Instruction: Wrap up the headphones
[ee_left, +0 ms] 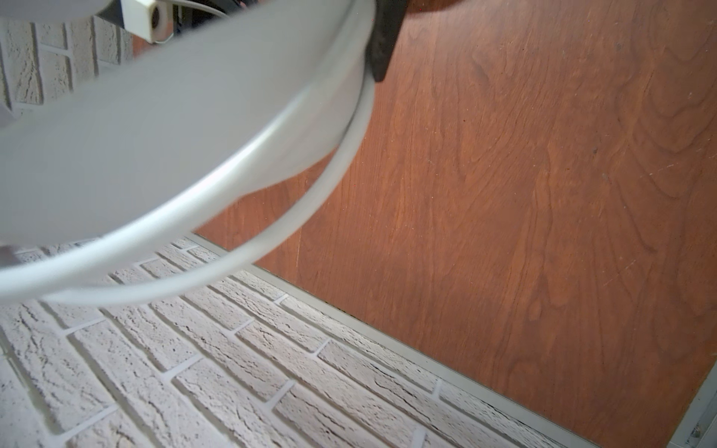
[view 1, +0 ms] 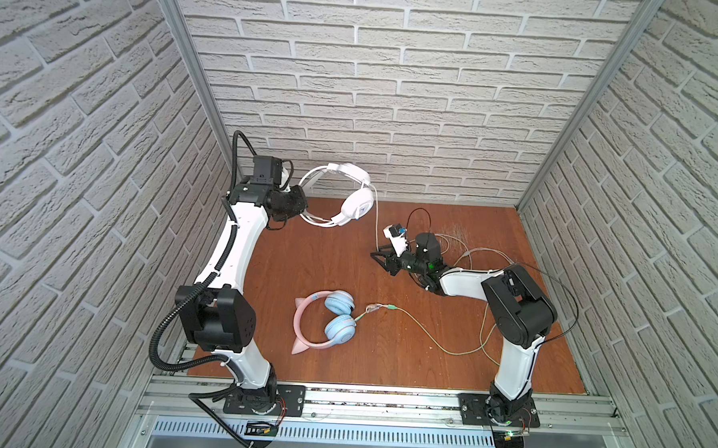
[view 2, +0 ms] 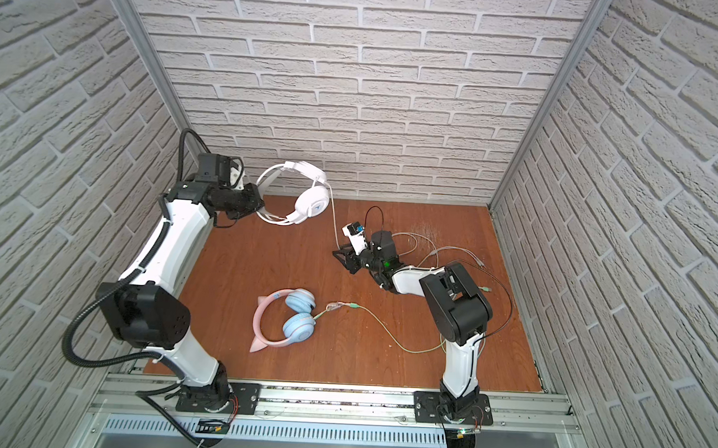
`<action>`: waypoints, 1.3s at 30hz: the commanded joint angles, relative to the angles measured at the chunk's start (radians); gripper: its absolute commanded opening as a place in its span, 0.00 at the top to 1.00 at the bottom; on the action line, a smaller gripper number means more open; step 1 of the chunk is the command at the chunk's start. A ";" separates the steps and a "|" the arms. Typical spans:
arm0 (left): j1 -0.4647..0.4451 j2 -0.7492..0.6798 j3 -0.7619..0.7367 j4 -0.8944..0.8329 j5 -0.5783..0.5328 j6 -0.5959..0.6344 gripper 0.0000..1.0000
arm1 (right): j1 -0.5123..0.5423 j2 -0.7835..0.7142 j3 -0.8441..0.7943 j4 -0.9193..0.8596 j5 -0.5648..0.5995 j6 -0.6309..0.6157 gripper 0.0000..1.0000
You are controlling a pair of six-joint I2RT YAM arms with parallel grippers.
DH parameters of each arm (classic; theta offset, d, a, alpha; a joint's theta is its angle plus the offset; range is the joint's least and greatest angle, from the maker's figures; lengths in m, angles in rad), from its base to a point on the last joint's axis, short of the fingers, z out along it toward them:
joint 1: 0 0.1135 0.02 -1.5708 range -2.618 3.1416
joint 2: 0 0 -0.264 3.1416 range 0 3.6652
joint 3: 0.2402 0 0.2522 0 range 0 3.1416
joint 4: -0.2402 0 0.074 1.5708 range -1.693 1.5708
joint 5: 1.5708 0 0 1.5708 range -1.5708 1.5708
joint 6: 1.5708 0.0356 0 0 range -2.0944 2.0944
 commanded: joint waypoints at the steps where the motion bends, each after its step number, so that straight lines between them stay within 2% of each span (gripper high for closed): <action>1: 0.009 -0.022 0.023 0.093 0.035 -0.035 1.00 | -0.004 0.020 0.016 -0.049 -0.038 0.021 0.66; 11: 0.013 -0.022 0.022 0.101 0.046 -0.033 1.00 | -0.005 0.032 0.053 -0.164 -0.020 0.003 0.75; 20: 0.013 -0.020 0.001 0.126 0.063 -0.036 1.00 | -0.005 0.037 0.076 -0.292 0.025 -0.047 0.78; 24: 0.013 -0.004 -0.005 0.127 0.059 -0.027 1.00 | -0.008 0.027 0.058 -0.297 0.029 -0.053 0.80; 27: 0.008 -0.001 -0.020 0.130 0.040 -0.019 1.00 | -0.007 0.004 0.026 -0.267 0.022 -0.057 0.83; 30: 0.004 -0.007 -0.059 0.161 0.021 -0.027 1.00 | -0.007 -0.025 0.020 -0.292 0.035 -0.068 0.93; 39: -0.060 0.016 -0.120 0.184 -0.090 -0.042 1.00 | 0.030 -0.203 0.004 -0.544 0.130 -0.219 0.94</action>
